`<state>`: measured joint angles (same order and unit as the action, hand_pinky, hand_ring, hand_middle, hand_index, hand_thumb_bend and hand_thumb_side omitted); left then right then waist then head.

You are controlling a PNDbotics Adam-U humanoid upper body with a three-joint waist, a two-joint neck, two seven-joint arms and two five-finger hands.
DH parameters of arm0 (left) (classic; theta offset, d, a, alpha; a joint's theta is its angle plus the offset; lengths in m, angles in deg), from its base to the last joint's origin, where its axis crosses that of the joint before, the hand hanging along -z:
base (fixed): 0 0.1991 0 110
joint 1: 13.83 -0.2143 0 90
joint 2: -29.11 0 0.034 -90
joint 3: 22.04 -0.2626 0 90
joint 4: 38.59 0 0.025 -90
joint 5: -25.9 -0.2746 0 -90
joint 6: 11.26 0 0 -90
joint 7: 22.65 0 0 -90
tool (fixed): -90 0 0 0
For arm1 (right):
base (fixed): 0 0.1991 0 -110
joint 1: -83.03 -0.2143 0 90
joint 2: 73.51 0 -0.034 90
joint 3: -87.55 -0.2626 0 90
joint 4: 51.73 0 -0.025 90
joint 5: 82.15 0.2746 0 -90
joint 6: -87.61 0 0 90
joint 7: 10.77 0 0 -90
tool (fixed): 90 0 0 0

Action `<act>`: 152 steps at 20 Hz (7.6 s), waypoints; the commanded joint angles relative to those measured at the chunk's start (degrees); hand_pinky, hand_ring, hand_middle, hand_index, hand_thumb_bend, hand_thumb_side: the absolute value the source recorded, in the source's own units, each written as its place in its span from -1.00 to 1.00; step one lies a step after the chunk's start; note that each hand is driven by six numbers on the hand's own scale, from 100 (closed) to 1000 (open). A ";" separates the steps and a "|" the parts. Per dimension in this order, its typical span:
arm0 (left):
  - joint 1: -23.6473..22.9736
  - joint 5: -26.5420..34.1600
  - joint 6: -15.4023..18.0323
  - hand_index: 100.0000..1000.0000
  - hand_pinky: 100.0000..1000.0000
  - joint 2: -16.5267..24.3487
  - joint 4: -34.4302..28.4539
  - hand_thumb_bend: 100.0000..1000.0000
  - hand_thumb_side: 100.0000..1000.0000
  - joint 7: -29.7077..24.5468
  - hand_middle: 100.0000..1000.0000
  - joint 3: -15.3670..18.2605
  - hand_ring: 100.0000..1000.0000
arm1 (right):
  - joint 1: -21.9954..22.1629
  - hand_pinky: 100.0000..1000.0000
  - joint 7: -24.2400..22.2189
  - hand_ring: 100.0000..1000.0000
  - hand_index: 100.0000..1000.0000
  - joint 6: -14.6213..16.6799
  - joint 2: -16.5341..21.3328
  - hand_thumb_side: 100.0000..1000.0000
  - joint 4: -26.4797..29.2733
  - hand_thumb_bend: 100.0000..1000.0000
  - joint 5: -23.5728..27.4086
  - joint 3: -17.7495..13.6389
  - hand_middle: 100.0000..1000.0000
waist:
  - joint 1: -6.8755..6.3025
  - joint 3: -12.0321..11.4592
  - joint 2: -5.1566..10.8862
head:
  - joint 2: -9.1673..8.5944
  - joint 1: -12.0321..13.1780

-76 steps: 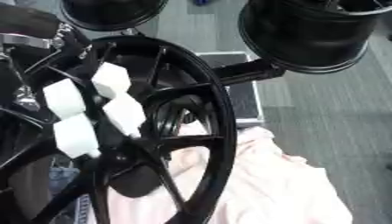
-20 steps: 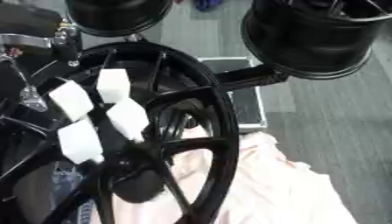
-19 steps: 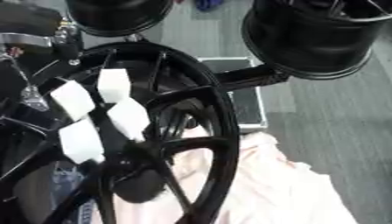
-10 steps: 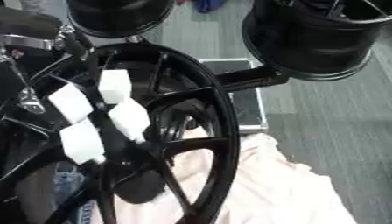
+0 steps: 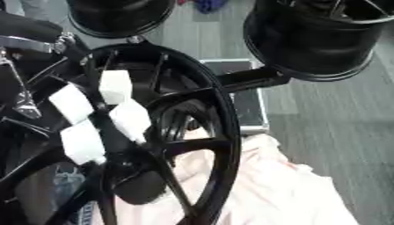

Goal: Pull the pin out of the wheel hub.

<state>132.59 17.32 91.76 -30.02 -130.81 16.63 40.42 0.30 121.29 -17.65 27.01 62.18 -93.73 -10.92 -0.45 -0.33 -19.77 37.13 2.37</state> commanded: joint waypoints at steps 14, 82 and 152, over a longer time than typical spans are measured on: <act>0.57 1.01 0.62 -0.09 -0.11 0.73 0.82 0.26 -1.00 0.10 -0.31 0.24 -0.62 | -0.25 0.24 0.43 0.32 0.28 0.18 0.44 -0.18 0.69 -1.00 0.19 -0.94 0.23 | 0.05 0.30 1.37 | -1.08 0.52; -3.23 -3.98 -12.15 0.44 0.31 3.72 -5.03 0.48 -1.00 10.44 0.16 1.33 0.12 | -0.67 0.23 1.26 0.31 0.27 0.76 -0.08 -0.18 0.69 -1.00 0.22 -1.49 0.22 | -0.51 0.55 1.58 | -1.00 0.12; -12.12 -6.35 -24.73 0.34 0.34 13.29 13.00 0.10 -1.00 28.58 0.05 33.34 -0.07 | 1.02 0.23 3.62 0.30 0.26 0.71 -1.13 -0.18 0.69 -1.00 -0.06 -2.54 0.22 | 0.74 -2.13 1.92 | -0.74 -0.76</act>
<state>119.95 11.54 67.06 -19.74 -118.90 44.00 71.90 1.43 124.73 -16.90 24.99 62.18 -93.60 -13.00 0.41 -2.41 -18.75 36.72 1.52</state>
